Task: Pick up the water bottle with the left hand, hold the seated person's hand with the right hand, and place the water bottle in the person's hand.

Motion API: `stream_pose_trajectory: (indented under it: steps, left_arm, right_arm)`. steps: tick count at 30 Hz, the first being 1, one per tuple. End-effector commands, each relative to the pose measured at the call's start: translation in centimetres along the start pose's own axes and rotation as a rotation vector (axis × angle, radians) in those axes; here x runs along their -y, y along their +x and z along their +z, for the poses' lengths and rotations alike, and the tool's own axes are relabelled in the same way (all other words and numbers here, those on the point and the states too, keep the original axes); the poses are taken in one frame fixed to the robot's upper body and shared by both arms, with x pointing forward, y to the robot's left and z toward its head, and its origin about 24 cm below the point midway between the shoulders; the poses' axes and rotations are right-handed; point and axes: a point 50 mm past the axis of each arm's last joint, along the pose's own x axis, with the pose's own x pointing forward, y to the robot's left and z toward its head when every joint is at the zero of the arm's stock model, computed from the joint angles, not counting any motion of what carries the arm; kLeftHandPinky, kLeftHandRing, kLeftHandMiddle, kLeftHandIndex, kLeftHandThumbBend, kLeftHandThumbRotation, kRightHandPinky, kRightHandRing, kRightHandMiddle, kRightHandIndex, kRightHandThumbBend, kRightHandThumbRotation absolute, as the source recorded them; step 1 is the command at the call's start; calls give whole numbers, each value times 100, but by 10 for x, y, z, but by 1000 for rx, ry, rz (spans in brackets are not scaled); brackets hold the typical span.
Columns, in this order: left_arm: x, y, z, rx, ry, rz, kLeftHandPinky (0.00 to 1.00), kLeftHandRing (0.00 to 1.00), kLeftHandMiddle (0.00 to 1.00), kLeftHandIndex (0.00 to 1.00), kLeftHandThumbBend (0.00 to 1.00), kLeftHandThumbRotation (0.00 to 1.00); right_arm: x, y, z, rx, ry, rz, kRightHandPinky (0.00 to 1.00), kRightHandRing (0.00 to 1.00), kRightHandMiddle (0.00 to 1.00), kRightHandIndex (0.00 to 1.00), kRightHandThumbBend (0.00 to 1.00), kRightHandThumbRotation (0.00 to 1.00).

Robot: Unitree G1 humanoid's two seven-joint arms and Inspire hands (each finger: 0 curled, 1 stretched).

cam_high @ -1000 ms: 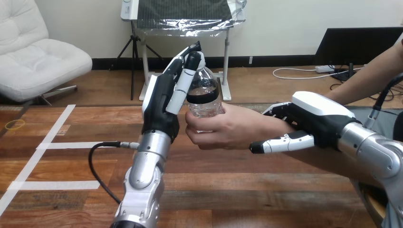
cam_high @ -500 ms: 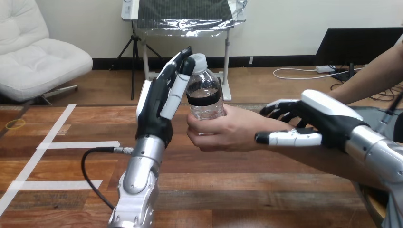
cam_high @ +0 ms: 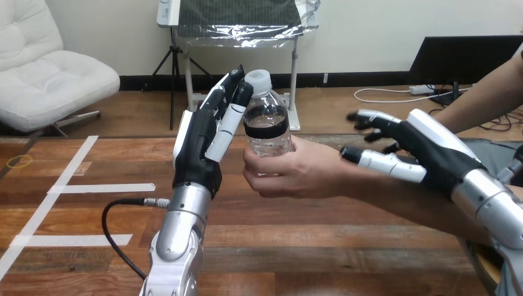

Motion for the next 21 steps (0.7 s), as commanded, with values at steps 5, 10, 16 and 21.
stream_pose_trajectory:
  steps: [5, 10, 16, 21]
  left_arm:
    - [1, 0, 25, 115, 37, -1, 93, 95, 92, 88, 66, 83]
    - [1, -9, 34, 161, 52, 12, 93, 95, 91, 87, 71, 85]
    - [0, -18, 44, 220, 43, 12, 93, 95, 91, 87, 74, 85]
    - [0, -26, 52, 260, 44, 23, 91, 94, 91, 86, 74, 85]
  right_arm:
    - [8, -1, 12, 131, 138, -138, 82, 92, 95, 96, 94, 100]
    - [4, -4, 13, 190, 239, -198, 85, 94, 95, 96, 87, 100]
    - [0, -6, 17, 259, 300, -243, 87, 94, 95, 96, 89, 100]
    - [-2, -9, 24, 316, 340, -259, 90, 95, 95, 96, 94, 100]
